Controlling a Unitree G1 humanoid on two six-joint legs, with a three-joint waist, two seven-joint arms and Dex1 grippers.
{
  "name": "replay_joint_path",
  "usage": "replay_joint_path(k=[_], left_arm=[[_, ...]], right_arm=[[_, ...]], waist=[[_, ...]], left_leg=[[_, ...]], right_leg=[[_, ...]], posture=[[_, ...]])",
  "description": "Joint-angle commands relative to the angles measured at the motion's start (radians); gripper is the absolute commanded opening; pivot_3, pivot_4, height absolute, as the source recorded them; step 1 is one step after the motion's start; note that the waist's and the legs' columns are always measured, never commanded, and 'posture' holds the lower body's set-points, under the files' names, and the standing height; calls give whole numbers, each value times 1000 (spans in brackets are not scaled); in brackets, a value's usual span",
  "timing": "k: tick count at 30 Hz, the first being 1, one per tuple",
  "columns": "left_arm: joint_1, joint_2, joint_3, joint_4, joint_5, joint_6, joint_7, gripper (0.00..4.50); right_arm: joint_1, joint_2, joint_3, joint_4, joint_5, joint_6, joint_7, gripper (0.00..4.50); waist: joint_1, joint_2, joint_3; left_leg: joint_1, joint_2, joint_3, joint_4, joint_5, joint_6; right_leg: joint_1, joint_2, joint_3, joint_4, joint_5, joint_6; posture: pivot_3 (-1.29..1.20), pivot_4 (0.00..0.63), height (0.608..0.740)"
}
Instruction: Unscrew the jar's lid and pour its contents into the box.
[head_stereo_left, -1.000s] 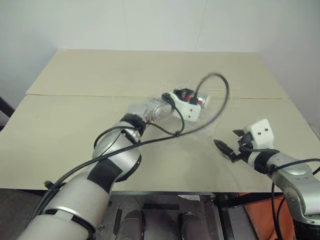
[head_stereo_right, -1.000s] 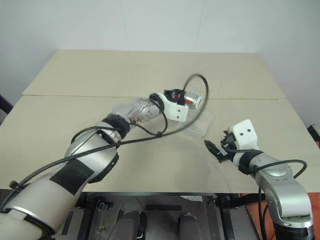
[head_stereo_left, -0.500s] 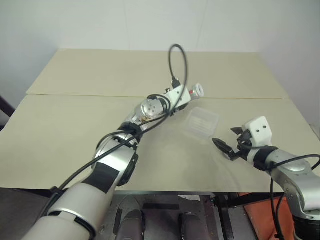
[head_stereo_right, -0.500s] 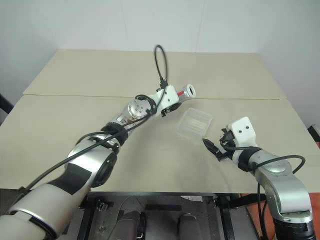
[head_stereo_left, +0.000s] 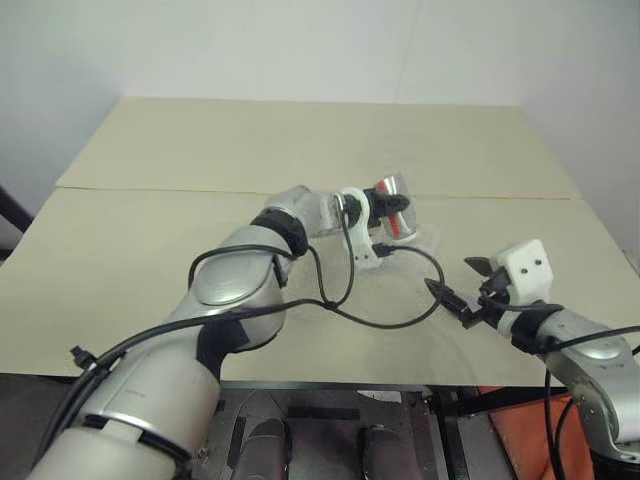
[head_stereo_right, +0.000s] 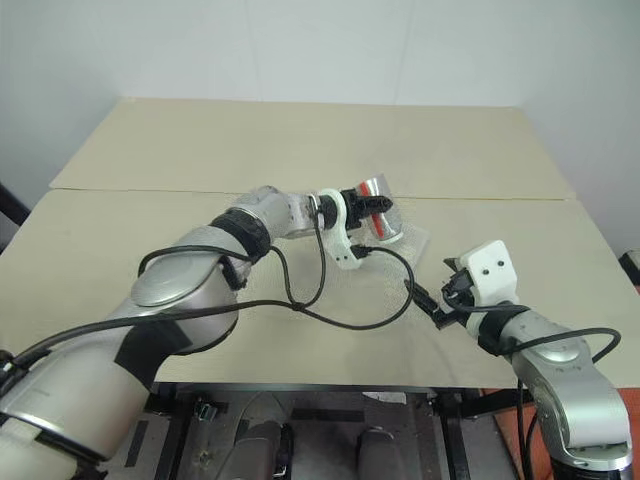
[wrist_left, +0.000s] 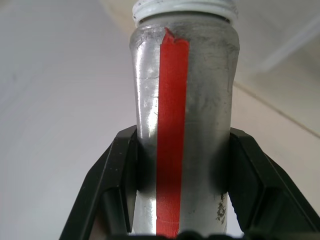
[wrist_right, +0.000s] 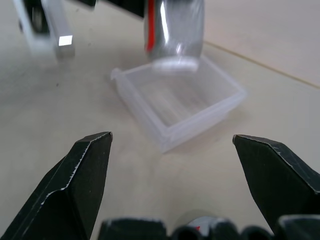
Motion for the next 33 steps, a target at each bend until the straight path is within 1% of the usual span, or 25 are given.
replay_joint_path(k=[1,6,10,13,14,16,18,20,24,26,27,29,32,33], left_arm=[[-51,-11,16,7,-15,27,30,2135],[-59,-20,44,7,-42,17,23,2135],[-45,-6,148,9,-148,-15,-66,2135],[-11,21,305,7,-307,-55,-197,2135],[8,29,387,5,-391,-70,-267,2135],[38,41,512,-2,-515,-88,-380,2135],[81,41,686,-14,-697,-82,-536,2135],[127,33,871,-31,-894,-48,-709,2135],[175,18,1117,-77,-1162,30,-946,2135],[201,7,1239,-116,-1310,114,-1032,2135],[215,2,1278,-138,-1359,145,-1059,2135],[289,-25,1344,-214,-1445,173,-1037,2135],[415,-53,1343,-326,-1460,181,-985,2135],[464,-68,1342,-362,-1454,166,-932,2135]], right_arm=[[11,7,-53,-70,21,7,-24,4472],[58,-6,-61,-75,10,3,-26,4472],[48,-9,-47,-58,2,-4,-30,4472],[36,-6,-37,-47,-2,-7,-32,4472],[34,-7,-34,-43,-4,-9,-31,4472],[33,-9,-28,-36,-12,-13,-29,4472],[30,-8,-27,-27,-13,-15,-23,4472],[20,-9,-27,-19,-4,-19,-12,4472],[0,-16,-8,-5,-13,-27,1,4472],[-10,-13,4,1,-14,-29,3,4472],[-11,-12,7,3,-13,-30,5,4472],[-12,-6,25,18,-20,-40,6,4472],[-19,-1,61,34,-36,-54,8,4472],[-28,2,73,38,-36,-57,9,4472]], waist=[[-2,0,0],[-1,0,0],[-3,0,0],[-5,0,0],[-6,0,0],[-7,0,0],[-7,1,0],[-7,1,0],[-6,1,0],[-6,1,0],[-7,1,0],[-8,2,-1],[-8,3,-2],[-9,3,-2]], left_leg=[[0,0,0,0,0,0],[0,0,0,0,0,0],[0,0,0,0,0,0],[0,0,0,0,0,0],[0,0,0,0,0,0],[1,0,0,0,0,0],[1,0,0,0,0,0],[1,0,0,1,0,0],[1,-1,0,1,0,1],[1,-1,-1,1,0,1],[1,-1,-1,1,0,1],[1,-1,-1,1,0,1],[2,-1,-2,1,0,1],[3,-1,-2,1,0,1]], right_leg=[[0,0,0,0,0,0],[0,-1,0,0,0,0],[0,-1,0,0,0,0],[0,-1,0,0,0,0],[0,-1,0,0,0,0],[0,-1,0,1,0,0],[0,-1,0,1,0,0],[0,-1,0,1,0,0],[1,-1,-1,2,0,0],[2,-1,-1,2,0,0],[2,-1,-1,2,0,0],[2,-1,-1,2,0,0],[3,-2,-1,2,0,0],[4,-2,-1,2,0,0]], posture=[[0,150,740],[0,150,740],[0,150,740],[0,150,740],[0,150,740],[0,150,740],[0,150,740],[0,150,740],[0,150,740],[0,150,740],[0,150,740],[0,150,740],[0,150,740],[0,150,740]])
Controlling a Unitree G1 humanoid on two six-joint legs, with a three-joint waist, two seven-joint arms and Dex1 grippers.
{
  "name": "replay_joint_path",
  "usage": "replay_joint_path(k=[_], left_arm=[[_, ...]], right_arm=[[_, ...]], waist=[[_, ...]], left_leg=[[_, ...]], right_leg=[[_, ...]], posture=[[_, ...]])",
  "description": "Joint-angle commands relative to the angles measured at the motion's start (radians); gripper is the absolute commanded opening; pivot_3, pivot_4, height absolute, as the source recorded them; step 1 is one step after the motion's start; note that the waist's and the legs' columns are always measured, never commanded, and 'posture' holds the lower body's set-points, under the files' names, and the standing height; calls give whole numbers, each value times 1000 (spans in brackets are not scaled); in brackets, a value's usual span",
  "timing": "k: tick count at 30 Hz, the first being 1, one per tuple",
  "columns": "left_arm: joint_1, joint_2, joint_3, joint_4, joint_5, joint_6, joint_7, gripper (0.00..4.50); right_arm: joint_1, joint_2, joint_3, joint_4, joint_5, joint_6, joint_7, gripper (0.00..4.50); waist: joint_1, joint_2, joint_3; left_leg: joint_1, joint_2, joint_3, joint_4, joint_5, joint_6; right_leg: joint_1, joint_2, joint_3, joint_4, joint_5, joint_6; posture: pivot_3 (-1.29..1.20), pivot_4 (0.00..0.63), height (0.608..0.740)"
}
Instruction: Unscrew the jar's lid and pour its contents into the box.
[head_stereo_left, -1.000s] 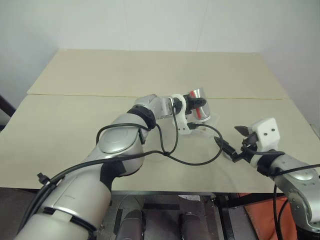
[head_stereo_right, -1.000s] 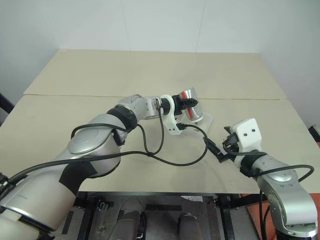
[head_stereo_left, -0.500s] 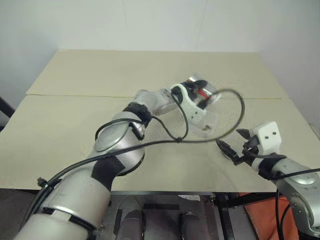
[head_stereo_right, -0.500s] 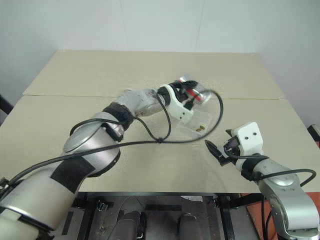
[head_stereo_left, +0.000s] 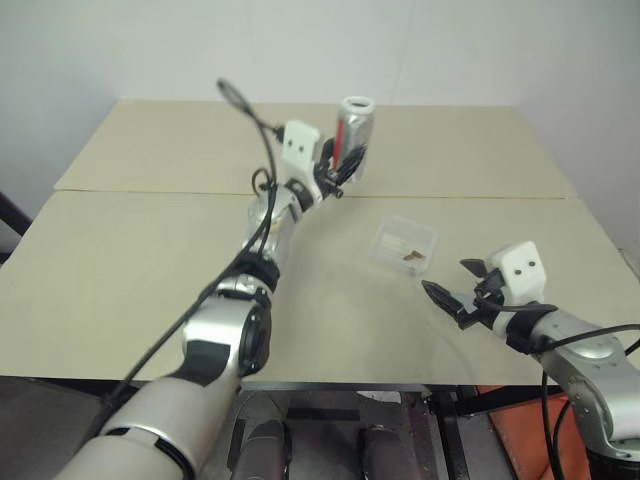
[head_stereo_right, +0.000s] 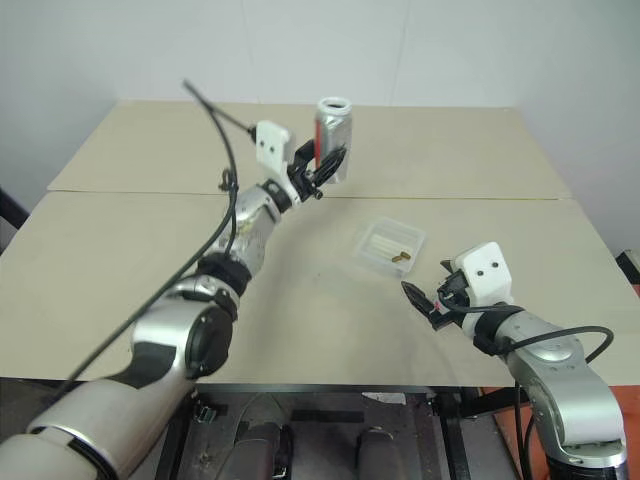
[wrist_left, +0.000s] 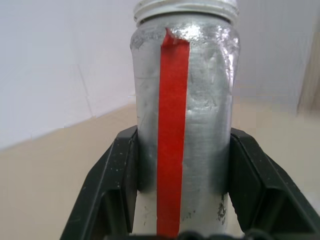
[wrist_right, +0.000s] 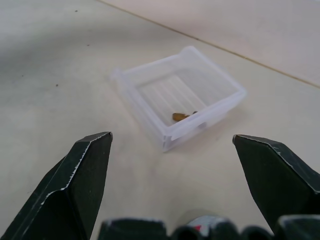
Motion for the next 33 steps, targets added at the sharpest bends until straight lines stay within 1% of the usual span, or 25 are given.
replay_joint_path(k=[1,4,11,15,20,27,29,30,31,32,33], left_arm=[[117,-31,-10,-114,6,-40,122,2135],[201,-17,-77,-148,92,-150,184,2135],[304,12,-131,-193,140,-164,266,2135],[329,24,-130,-187,117,-114,261,2135],[357,43,-147,-163,133,-134,251,2135],[379,35,-138,-170,94,-118,208,2135],[383,32,-136,-175,84,-117,210,2833],[386,30,-133,-180,76,-114,210,2997],[387,30,-132,-183,73,-113,210,3359],[388,31,-132,-186,72,-113,211,3604],[390,33,-134,-189,75,-114,214,3995]], right_arm=[[-32,7,19,-4,-9,-41,6,4472],[-46,10,25,7,-4,-42,10,4472],[-45,-9,28,28,-19,-49,23,4472],[-46,-7,33,32,-24,-50,31,4472],[-44,-18,44,38,-43,-56,40,4472],[-51,-20,41,58,-58,-57,37,4472],[-53,-19,44,60,-63,-59,37,4500],[-55,-16,46,61,-65,-59,36,4500],[-56,-15,47,62,-67,-59,37,4500],[-57,-14,49,63,-69,-60,37,4500],[-58,-13,50,65,-71,-61,37,4500]], waist=[[-2,0,0],[-2,0,0],[5,0,0],[4,0,0],[3,0,0],[3,0,-1],[4,0,-1],[4,0,-1],[4,0,-1],[3,0,-1],[3,0,-1]], left_leg=[[0,0,0,0,0,0],[0,0,0,0,0,0],[0,-2,-1,0,0,0],[1,-1,-1,0,0,0],[1,-1,-1,0,0,0],[1,-1,-1,0,0,0],[1,-1,-1,0,0,0],[1,-1,-1,0,0,0],[1,-2,-1,0,0,0],[1,-1,-1,0,0,0],[1,-1,-1,0,0,0]], right_leg=[[0,0,0,0,0,0],[-1,0,0,0,0,0],[1,-1,0,0,0,0],[0,-1,0,0,0,0],[0,-1,0,0,0,0],[1,-1,0,-1,0,0],[1,-1,0,-1,0,0],[1,-1,0,-1,0,0],[1,-1,0,-1,0,0],[1,-1,0,-1,0,0],[1,-1,0,-1,0,0]], posture=[[0,150,740],[0,150,740],[0,150,740],[0,150,740],[0,150,740],[0,150,740],[0,150,740],[0,150,740],[0,150,740],[0,150,740],[0,150,740]])
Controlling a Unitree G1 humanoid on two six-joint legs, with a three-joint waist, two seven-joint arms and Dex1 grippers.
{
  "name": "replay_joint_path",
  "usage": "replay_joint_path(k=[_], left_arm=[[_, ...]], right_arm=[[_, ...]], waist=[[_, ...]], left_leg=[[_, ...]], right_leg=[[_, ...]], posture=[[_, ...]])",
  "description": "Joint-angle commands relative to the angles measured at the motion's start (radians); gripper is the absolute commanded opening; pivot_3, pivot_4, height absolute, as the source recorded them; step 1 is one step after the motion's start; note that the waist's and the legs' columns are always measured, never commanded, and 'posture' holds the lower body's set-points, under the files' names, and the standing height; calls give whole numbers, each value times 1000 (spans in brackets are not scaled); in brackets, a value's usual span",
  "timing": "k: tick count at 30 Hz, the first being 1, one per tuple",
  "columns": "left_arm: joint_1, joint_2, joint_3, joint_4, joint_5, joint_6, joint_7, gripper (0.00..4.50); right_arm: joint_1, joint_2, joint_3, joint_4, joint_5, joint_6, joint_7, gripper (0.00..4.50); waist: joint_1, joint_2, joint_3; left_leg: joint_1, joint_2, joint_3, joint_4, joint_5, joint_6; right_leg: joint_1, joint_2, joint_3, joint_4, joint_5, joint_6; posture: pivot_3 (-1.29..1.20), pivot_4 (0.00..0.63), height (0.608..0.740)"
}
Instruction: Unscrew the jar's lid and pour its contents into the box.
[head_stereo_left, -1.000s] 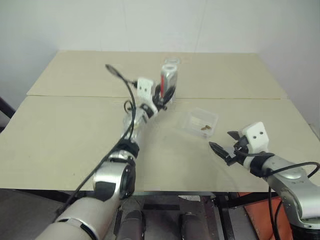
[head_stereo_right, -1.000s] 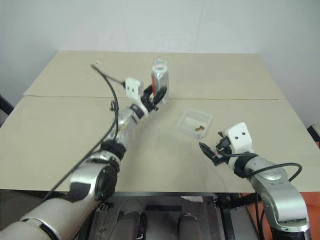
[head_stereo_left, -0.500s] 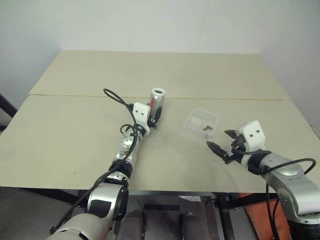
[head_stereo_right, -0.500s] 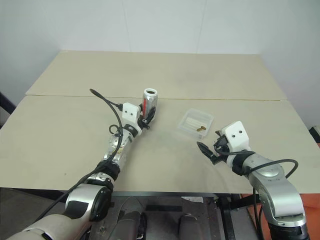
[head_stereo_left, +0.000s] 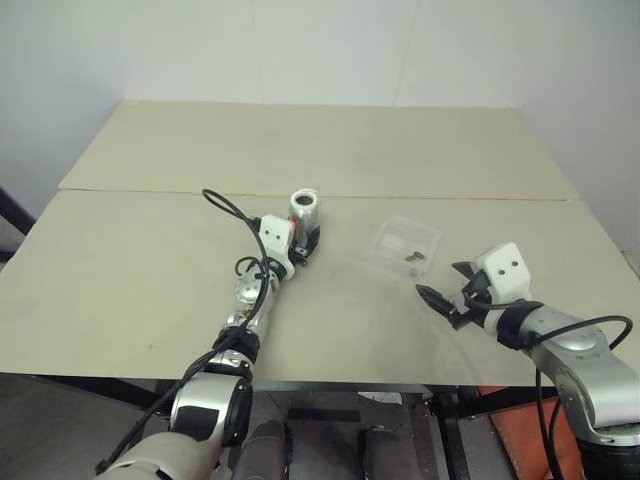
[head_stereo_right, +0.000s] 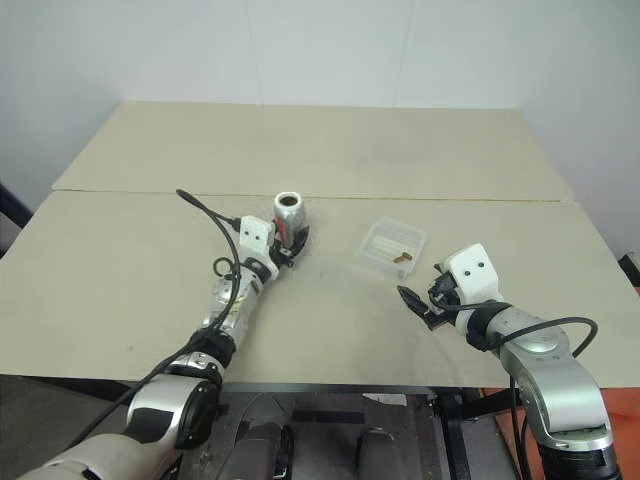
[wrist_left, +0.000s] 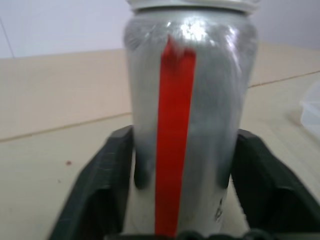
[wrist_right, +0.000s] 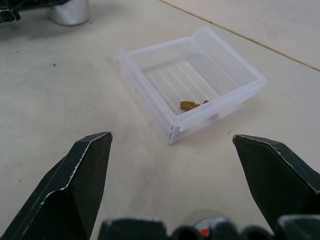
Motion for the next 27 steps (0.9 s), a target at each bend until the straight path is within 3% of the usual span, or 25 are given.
replay_joint_path(k=[1,2,10,19,23,27], left_arm=[[1,3,0,-39,-14,-5,-3,4236],[5,4,0,-46,-17,-4,-4,4482],[101,1,-26,-223,-23,46,4,4482],[426,27,-90,-817,-10,292,66,4482],[569,111,-84,-1118,-101,419,-12,4482],[716,378,19,-1399,-388,593,-283,4482]], right_arm=[[-17,-2,-1,-12,-9,-33,1,4500],[-19,-2,0,-9,-10,-35,2,4500],[-42,5,12,20,-22,-33,-3,4500],[-84,-32,25,10,-14,-10,32,4500],[-24,-114,-38,-37,20,-72,145,4500],[69,-200,-210,2,95,-217,352,4500]], waist=[[0,0,0],[0,0,0],[-2,0,0],[-6,1,0],[-5,1,0],[-8,1,-1]], left_leg=[[0,0,0,0,0,0],[0,0,0,0,0,0],[0,0,0,0,0,0],[1,1,-2,-1,0,0],[2,2,-4,-1,0,0],[6,2,-4,-2,0,0]], right_leg=[[0,0,0,0,0,0],[0,0,0,0,0,0],[0,0,0,0,0,0],[0,0,1,0,0,0],[0,0,2,0,0,0],[6,1,1,-2,0,0]], posture=[[0,150,740],[0,150,740],[0,150,740],[0,150,740],[0,150,740],[0,150,740]])
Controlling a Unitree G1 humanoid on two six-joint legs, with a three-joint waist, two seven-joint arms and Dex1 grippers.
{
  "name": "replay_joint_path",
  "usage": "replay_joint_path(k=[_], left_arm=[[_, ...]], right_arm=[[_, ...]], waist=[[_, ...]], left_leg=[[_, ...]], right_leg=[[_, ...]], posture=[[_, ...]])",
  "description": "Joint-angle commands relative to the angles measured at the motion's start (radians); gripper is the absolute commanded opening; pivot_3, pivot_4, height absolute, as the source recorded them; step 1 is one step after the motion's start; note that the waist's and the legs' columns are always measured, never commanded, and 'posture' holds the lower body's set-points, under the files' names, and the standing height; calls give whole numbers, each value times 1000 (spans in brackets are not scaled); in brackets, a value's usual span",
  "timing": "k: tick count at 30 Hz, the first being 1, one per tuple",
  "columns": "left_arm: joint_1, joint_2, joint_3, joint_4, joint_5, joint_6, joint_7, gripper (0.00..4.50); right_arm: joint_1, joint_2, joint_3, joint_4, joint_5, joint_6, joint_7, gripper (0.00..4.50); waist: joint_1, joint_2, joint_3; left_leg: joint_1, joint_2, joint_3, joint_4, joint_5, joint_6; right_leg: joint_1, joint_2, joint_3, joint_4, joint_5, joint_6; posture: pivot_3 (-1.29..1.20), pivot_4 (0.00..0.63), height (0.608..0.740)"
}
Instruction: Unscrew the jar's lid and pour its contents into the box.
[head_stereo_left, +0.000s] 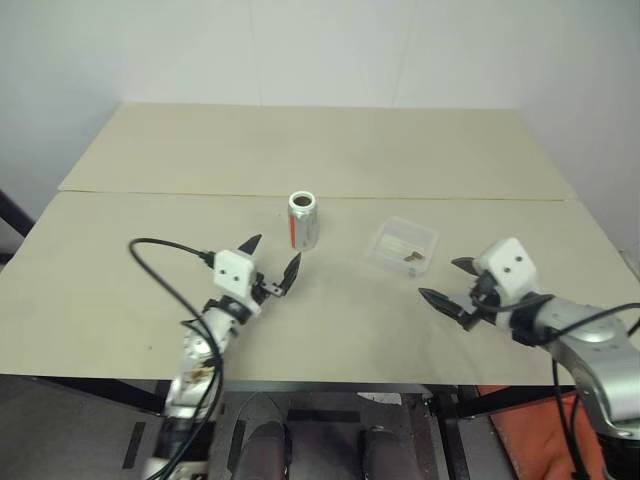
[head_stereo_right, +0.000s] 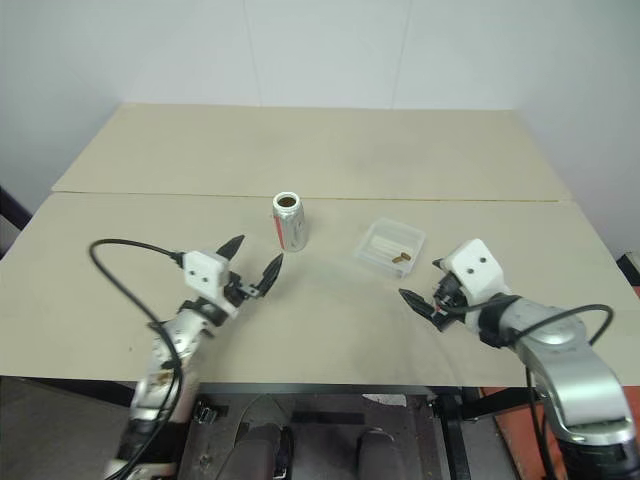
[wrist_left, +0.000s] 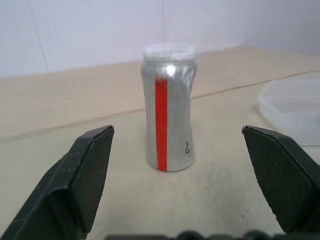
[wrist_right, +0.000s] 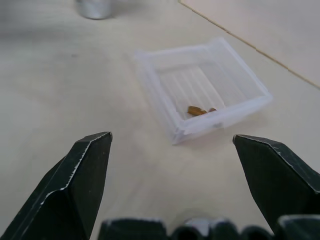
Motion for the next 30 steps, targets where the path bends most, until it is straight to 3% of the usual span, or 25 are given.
replay_joint_path(k=[1,5,10,17,23,26,30], left_arm=[[93,191,117,-238,-257,145,-206,4482],[175,281,232,-329,-428,226,-234,4482],[215,311,270,-319,-422,217,-255,4482],[254,314,293,-324,-425,218,-261,4482],[309,333,377,-380,-433,249,-199,4482],[342,328,417,-411,-430,240,-179,4482],[408,329,476,-466,-532,262,-204,4482]], right_arm=[[49,-79,-166,20,54,-136,165,4500],[85,-148,-231,99,63,-254,312,4500],[67,-205,-241,150,83,-306,414,4500],[54,-211,-249,137,112,-315,438,4500],[-25,-200,-277,5,344,-182,392,4500],[-63,-211,-216,27,323,-160,376,4500],[-82,-214,-127,89,243,-198,398,4500]], waist=[[-7,0,0],[-10,1,0],[-17,1,0],[-19,0,0],[-22,0,0],[-20,-1,0],[-14,-1,0]], left_leg=[[1,1,0,0,0,0],[13,5,3,-1,-1,1],[23,7,10,-1,-1,1],[23,8,12,-1,-1,1],[22,10,11,-2,-1,1],[22,10,11,-2,-2,1],[19,10,12,-2,-2,1]], right_leg=[[1,0,0,0,0,0],[13,1,0,-3,0,-1],[23,4,1,-5,-2,-5],[23,4,2,-5,-2,-5],[20,4,4,-5,-2,-5],[20,4,4,-6,-2,-5],[18,3,3,-8,-2,-6]], posture=[[0,150,740],[0,150,740],[0,150,740],[0,150,740],[0,150,740],[0,150,740],[0,150,740]])
